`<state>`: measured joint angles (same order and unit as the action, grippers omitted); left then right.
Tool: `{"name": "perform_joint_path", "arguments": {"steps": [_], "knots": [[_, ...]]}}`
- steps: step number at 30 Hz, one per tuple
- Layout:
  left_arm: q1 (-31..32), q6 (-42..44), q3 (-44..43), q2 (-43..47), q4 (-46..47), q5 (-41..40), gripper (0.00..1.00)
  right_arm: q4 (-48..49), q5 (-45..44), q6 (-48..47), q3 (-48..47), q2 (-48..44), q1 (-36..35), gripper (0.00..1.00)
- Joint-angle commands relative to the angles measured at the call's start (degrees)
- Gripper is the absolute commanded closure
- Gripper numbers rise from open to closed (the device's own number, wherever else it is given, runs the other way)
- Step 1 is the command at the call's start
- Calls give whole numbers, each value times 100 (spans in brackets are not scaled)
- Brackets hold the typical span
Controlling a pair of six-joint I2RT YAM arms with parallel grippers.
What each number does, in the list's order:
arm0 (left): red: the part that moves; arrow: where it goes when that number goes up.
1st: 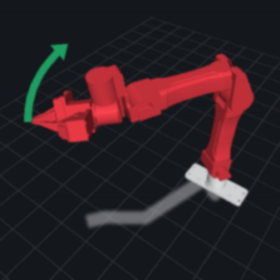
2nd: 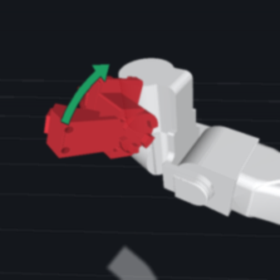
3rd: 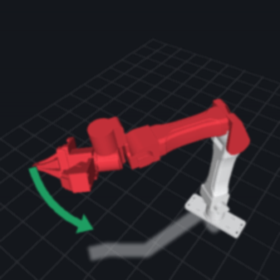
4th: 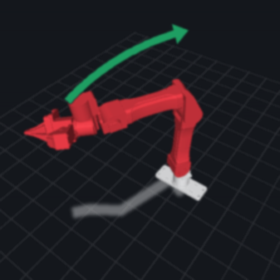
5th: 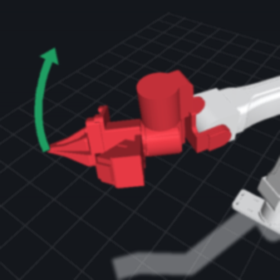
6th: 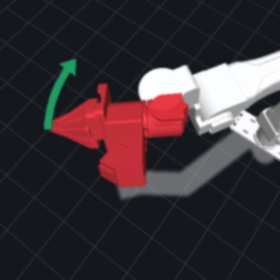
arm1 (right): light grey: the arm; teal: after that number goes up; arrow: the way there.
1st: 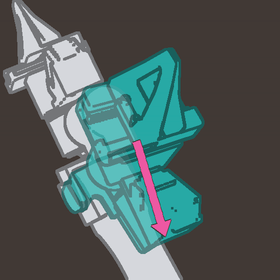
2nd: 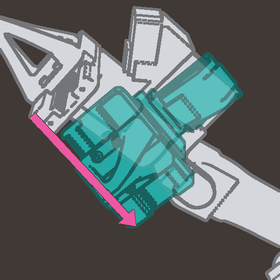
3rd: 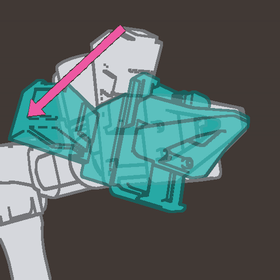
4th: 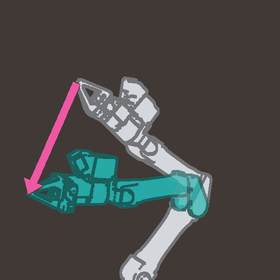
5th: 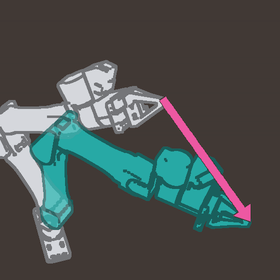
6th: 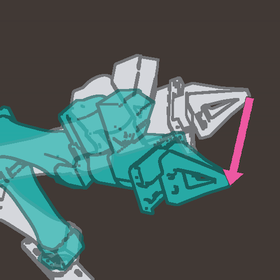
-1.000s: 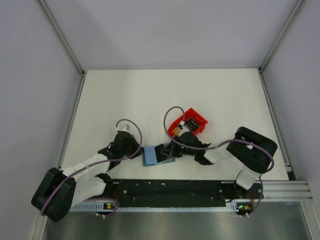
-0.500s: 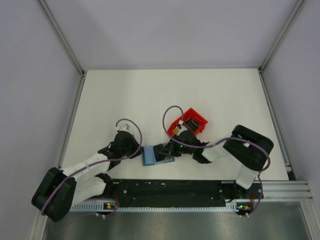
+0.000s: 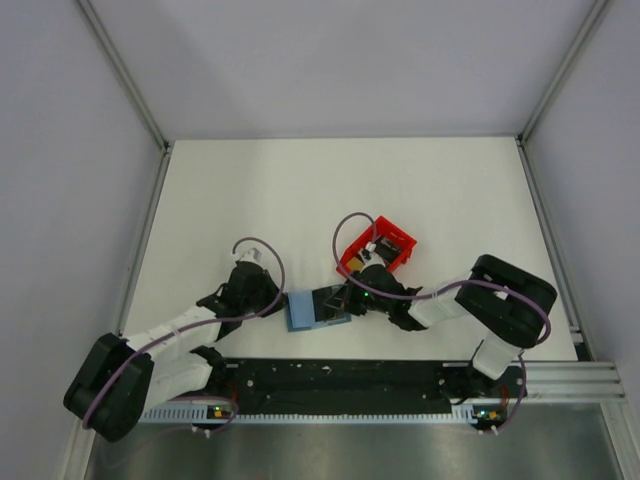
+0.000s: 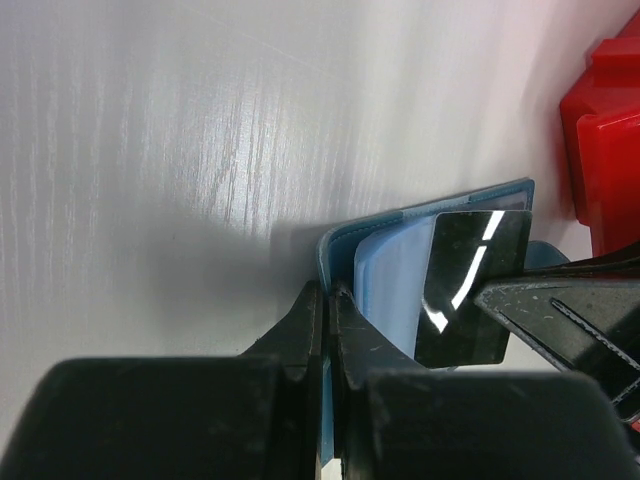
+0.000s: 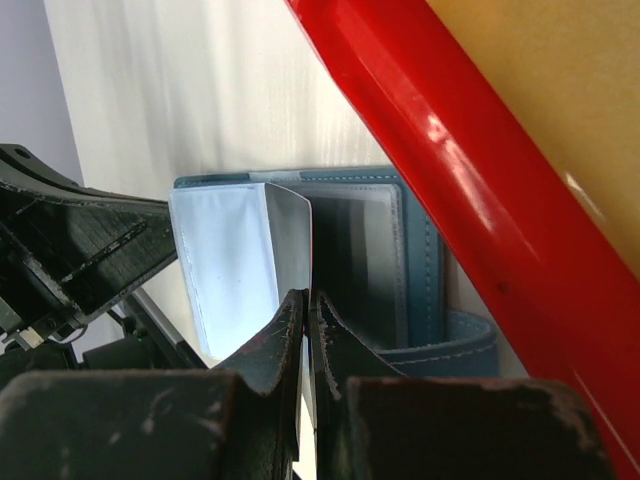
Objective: Put the credit cards into the card holder
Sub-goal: Insert the credit card into the card holder.
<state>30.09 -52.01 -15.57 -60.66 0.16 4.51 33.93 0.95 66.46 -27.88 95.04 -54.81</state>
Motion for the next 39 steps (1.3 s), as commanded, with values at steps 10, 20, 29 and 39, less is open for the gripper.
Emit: {"name": "perform_joint_path", "arguments": {"steps": [10, 20, 29, 39], "knots": [[15, 68, 28, -209, -350, -144, 100, -212, 107, -36, -60, 313, -223, 100], [15, -20, 19, -209, -403, -232, 100, -651, -68, 367, 37, 181, -417, 100], [15, -29, 19, -209, -403, -258, 100, -782, -526, 482, 257, -162, -505, 100], [15, 24, 19, -218, -350, -214, 100, -396, 133, 315, -77, 418, -505, 100]]}}
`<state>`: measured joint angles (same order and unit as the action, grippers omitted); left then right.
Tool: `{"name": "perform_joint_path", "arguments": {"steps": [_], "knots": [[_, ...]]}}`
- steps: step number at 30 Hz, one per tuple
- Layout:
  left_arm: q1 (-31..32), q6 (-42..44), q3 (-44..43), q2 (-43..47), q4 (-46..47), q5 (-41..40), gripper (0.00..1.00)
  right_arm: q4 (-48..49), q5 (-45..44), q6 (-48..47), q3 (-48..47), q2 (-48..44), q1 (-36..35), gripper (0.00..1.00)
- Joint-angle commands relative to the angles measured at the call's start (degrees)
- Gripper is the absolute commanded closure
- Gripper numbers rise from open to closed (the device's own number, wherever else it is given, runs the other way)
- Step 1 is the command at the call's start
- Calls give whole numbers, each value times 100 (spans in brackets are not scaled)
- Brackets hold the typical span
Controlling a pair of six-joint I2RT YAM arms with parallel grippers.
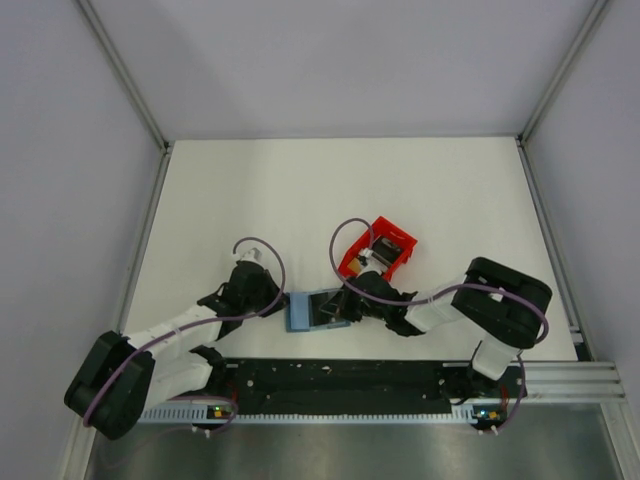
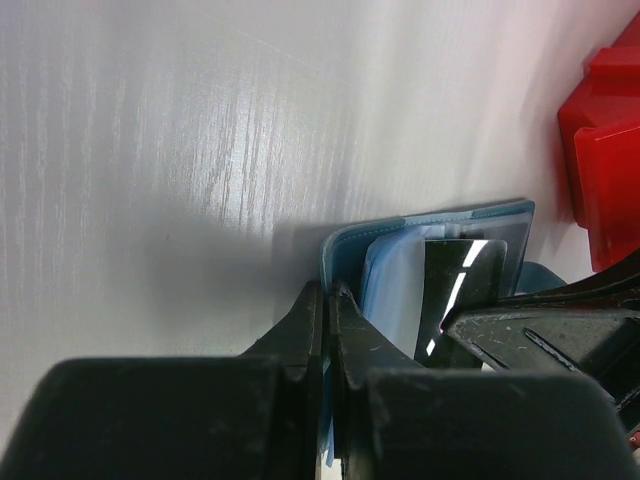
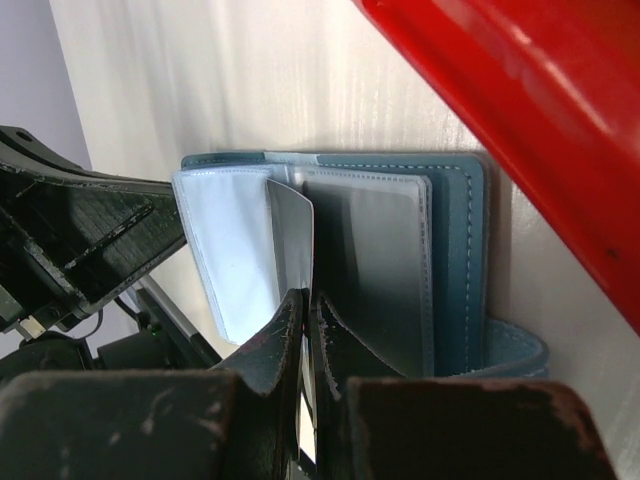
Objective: Put the credit cards into the card holder
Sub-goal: Insert the credit card into the card holder.
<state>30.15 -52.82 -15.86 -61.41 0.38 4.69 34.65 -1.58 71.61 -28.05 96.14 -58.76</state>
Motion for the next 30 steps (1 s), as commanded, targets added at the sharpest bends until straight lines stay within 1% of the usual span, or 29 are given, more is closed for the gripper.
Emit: {"name": "perform_joint_path", "arguments": {"steps": [1, 7, 11, 16, 18, 19, 21, 24, 26, 28, 30], "knots": [[0, 96, 56, -143, -381, -232, 100, -564, 370, -174, -95, 300, -109, 100], [0, 70, 83, -143, -355, -232, 100, -452, 483, -51, -78, 291, -100, 100], [8, 96, 65, -152, -346, -223, 100, -231, 957, -314, -288, 607, -65, 100], [8, 70, 91, -144, -346, -205, 100, -178, 941, -253, -280, 713, -74, 100], [8, 61, 100, -143, -346, -205, 100, -301, 888, -288, -297, 643, -65, 93], [8, 52, 109, -143, -346, -205, 100, -406, 844, -341, -315, 582, -56, 87], [8, 35, 109, -143, -337, -205, 100, -669, 661, -437, -341, 407, -65, 77], [8, 26, 109, -135, -337, -205, 100, -1318, 309, -657, -429, 47, -65, 65], [8, 35, 118, -126, -346, -196, 100, -1794, 46, -806, -543, -173, -65, 56], [8, 35, 118, -135, -337, -188, 100, -2110, -78, -1017, -666, -314, -56, 53], [8, 43, 118, -135, -337, -179, 100, -2331, -114, -1202, -806, -376, -65, 52]]}}
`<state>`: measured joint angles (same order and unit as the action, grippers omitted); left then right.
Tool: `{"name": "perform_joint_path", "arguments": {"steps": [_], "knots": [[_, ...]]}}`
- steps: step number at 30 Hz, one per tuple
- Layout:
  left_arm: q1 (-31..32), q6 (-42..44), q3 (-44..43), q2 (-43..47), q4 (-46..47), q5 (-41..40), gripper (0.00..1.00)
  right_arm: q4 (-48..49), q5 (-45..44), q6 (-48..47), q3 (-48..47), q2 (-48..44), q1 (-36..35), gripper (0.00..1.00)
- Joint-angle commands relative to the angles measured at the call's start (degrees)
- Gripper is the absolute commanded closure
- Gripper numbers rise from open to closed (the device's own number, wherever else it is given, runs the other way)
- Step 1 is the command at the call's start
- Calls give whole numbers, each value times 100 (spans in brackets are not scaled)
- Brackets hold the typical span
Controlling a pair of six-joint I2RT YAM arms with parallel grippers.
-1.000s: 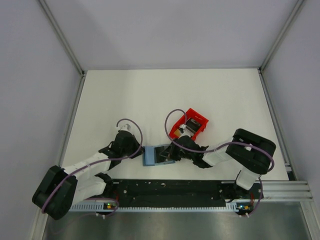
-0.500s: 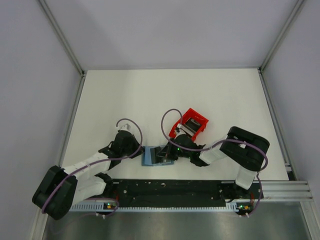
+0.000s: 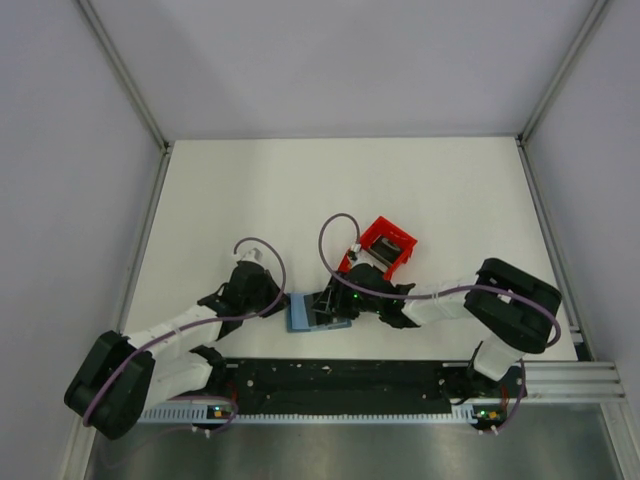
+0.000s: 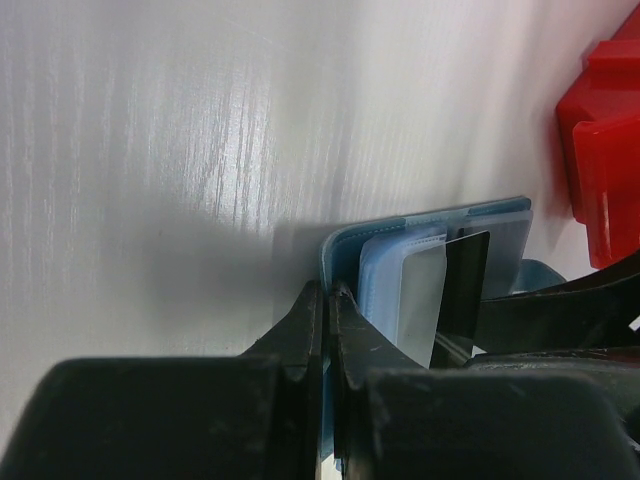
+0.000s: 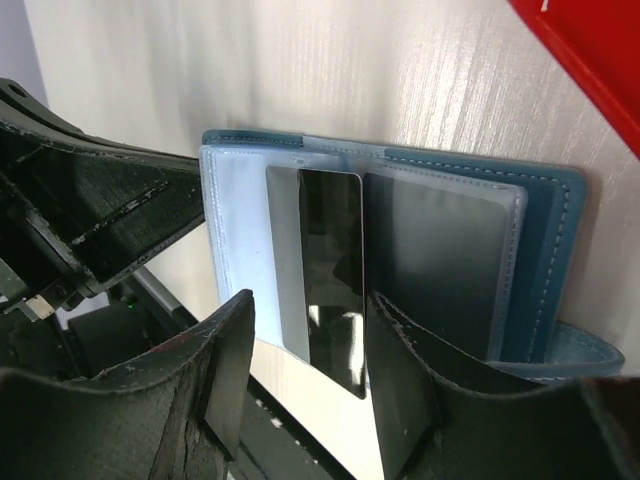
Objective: Put the credit cards into the card holder
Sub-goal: Insert the credit card into the card holder.
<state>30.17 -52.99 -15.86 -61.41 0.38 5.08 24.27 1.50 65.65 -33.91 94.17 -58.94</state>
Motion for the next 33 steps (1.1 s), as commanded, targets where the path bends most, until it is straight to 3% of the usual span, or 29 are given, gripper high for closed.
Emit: {"name": "perform_joint_path", "arguments": {"steps": [1, 5, 23, 33], "knots": [[6, 52, 118, -135, -328, -218, 100, -1424, -413, -675, -300, -188, -56, 52], [6, 70, 127, -126, -302, -174, 100, -1899, -563, -851, -625, -118, -153, 52], [6, 43, 197, -82, -161, -78, 100, -2366, -272, -1010, -1636, 436, -487, 54], [6, 87, 197, -100, -91, -34, 100, -2015, -414, -1669, -1663, 409, -505, 64]]}}
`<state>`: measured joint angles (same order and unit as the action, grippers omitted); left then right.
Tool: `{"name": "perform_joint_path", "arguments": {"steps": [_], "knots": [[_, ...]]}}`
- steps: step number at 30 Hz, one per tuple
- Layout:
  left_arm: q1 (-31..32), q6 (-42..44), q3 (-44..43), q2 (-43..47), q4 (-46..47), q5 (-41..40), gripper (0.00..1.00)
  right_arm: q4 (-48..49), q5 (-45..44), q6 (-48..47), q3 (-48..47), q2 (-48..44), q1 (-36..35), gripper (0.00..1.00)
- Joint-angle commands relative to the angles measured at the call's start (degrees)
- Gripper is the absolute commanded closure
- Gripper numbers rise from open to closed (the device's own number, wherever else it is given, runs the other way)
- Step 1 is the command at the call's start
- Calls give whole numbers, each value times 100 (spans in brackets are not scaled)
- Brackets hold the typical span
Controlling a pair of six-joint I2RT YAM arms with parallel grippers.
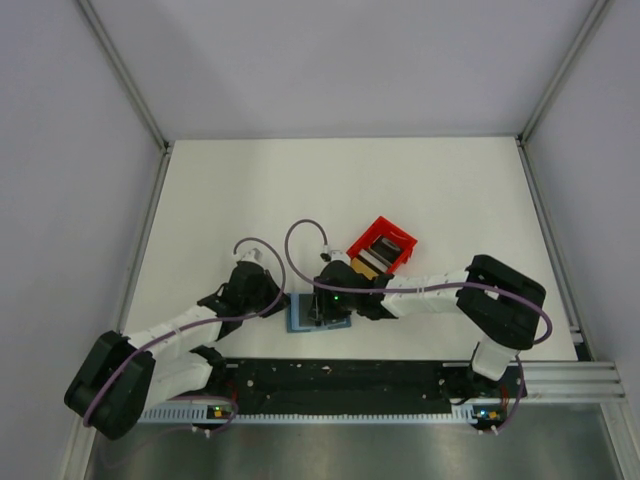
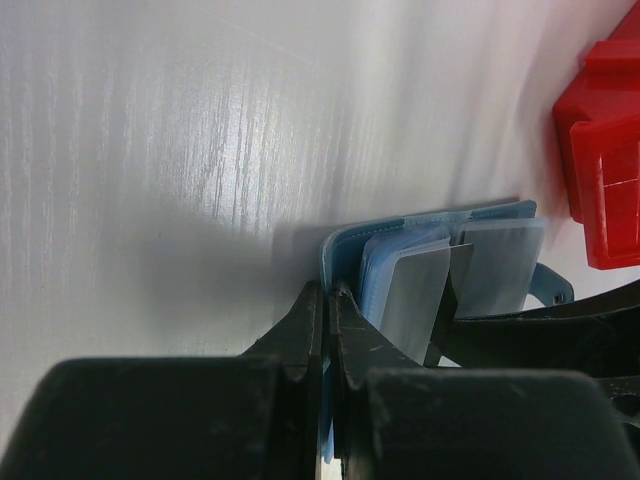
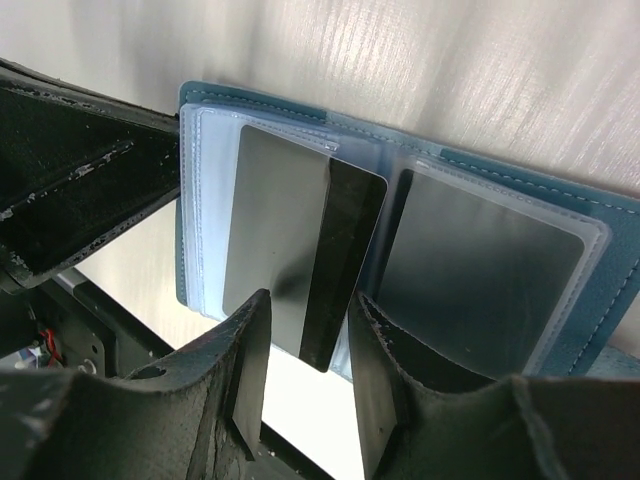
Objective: Put the credit cards into the card holder
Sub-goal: Insert the credit card into the card holder.
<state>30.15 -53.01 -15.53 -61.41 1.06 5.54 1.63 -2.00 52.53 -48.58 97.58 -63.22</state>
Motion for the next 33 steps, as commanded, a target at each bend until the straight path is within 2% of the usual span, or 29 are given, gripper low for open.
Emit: {"name": "perform_joint_path", "arguments": {"steps": [1, 9, 12, 15, 19, 23, 33], "knots": [[8, 89, 164, -108, -150, -79, 100, 355, -11, -410, -187, 77, -68, 64], [8, 116, 147, -100, -168, -88, 100, 1330, 367, -762, 243, -99, -76, 70], [8, 107, 147, -100, -176, -88, 100, 1376, 341, -762, 287, -169, -68, 71], [8, 133, 129, -100, -194, -106, 100, 919, -106, -561, 226, -222, -76, 66], [8, 142, 129, -100, -211, -97, 100, 892, -529, -261, 436, -415, -41, 59], [8, 133, 129, -82, -176, -71, 100, 804, -740, -147, 454, -468, -15, 56], [8, 177, 112, -91, -150, 17, 100, 1050, -249, -235, 208, -90, 12, 56]]}}
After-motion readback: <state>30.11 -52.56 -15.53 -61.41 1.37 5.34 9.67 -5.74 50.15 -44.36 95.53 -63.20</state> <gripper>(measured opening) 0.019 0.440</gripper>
